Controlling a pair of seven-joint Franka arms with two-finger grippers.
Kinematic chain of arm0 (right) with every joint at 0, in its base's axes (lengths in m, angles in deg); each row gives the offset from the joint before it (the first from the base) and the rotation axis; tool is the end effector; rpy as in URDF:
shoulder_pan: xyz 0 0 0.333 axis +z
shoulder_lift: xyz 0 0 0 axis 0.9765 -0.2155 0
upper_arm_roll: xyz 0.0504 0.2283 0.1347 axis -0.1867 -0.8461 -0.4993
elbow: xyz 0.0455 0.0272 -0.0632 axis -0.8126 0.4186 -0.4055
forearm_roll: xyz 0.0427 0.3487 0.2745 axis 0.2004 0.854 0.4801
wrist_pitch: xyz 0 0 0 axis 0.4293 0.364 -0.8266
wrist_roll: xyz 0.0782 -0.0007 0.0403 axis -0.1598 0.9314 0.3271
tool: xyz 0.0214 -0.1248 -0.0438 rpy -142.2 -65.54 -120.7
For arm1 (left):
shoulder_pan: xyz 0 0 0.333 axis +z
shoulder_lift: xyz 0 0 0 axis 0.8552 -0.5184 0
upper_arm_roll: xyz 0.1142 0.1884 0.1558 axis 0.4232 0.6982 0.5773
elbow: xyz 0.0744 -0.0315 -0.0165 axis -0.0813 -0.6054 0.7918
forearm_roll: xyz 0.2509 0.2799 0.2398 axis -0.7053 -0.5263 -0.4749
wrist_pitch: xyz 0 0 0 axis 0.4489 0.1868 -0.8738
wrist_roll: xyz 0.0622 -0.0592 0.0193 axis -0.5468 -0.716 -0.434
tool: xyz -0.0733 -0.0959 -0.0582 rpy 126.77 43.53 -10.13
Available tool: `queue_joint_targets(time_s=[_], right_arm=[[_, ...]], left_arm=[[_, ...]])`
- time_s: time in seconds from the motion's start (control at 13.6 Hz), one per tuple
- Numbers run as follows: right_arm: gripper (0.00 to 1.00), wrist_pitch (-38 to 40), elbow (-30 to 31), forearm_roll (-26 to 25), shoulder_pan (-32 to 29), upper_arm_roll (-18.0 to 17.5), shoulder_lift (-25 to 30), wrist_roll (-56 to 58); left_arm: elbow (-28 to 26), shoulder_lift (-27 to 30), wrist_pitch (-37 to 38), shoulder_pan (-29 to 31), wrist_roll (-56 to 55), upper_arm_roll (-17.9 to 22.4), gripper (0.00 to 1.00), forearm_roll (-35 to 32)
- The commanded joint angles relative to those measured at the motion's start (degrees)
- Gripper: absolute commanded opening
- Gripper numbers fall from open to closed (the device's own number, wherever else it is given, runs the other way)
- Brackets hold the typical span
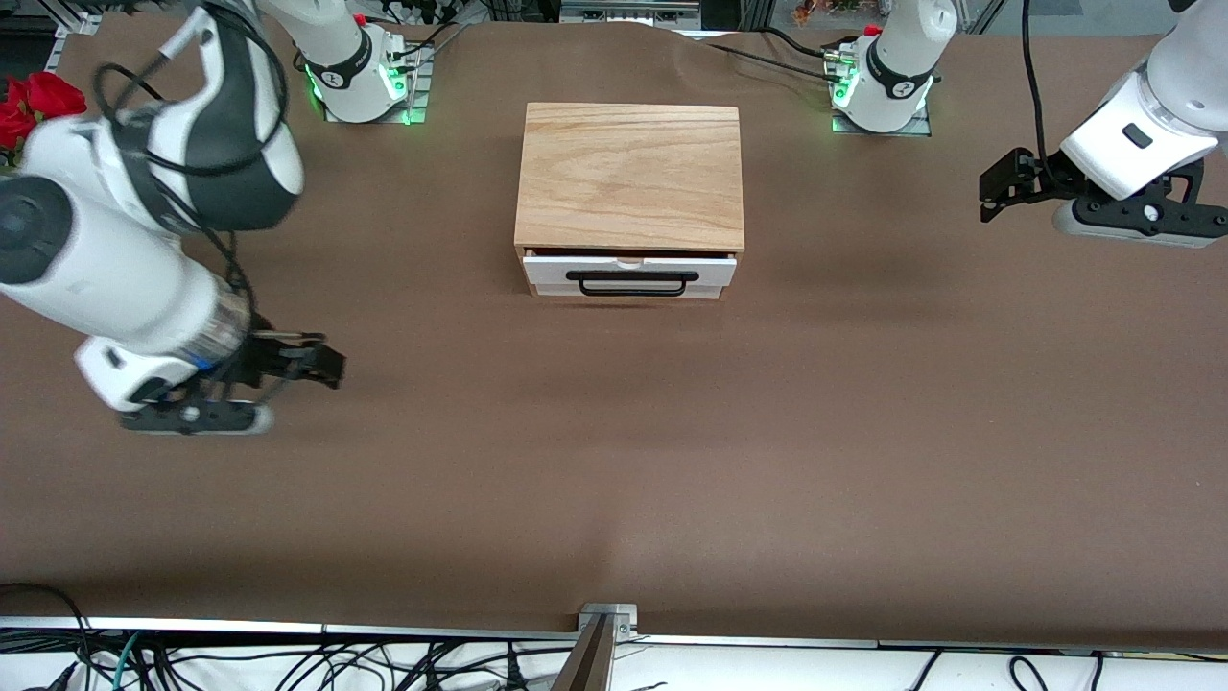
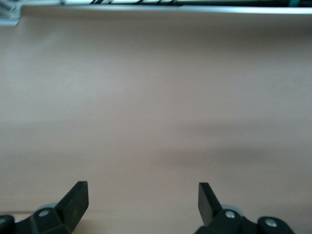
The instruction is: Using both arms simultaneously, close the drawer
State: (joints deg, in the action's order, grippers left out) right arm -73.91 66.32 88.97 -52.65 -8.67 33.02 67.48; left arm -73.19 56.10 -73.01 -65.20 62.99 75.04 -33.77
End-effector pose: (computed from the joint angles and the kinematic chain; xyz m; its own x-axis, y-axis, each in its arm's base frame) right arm 0.7186 0.1316 0.4648 0.9974 -0.0314 0.0648 -0.0327 -0.9993 0.0194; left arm 0.5897 -0.0723 0.5336 0.9913 -0.1082 -0.0753 -0.1100 -0.9937 -0.0201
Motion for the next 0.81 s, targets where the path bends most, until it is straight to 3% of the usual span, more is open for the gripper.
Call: queue_joint_targets(time_s=[0.0, 0.29, 0.44, 0.73], right_arm=[[1.0, 0.1, 7.4, -2.5, -5.3, -1.9, 8.5, 0.1], [1.0, 0.8, 15.1, -7.0, -13.9, -12.0, 18.0, 0.1], [1.0, 0.2, 21.4, -7.1, -17.2, -15.2, 22.3, 0.0], [1.0, 0.4, 22.2, -7.1, -19.9, -19.1, 22.0, 0.1]], left_arm=[[0.8, -0.6, -0.1, 0.0, -0.4, -0.1, 1.0, 1.2], [2.0, -1.5, -0.3, 0.1, -0.4, 0.0, 1.0, 1.2], [2.2, -2.2, -0.3, 0.4, -0.4, 0.1, 1.0, 1.7], [4.4, -4.2, -2.0, 0.4, -0.4, 0.1, 1.0, 1.9]])
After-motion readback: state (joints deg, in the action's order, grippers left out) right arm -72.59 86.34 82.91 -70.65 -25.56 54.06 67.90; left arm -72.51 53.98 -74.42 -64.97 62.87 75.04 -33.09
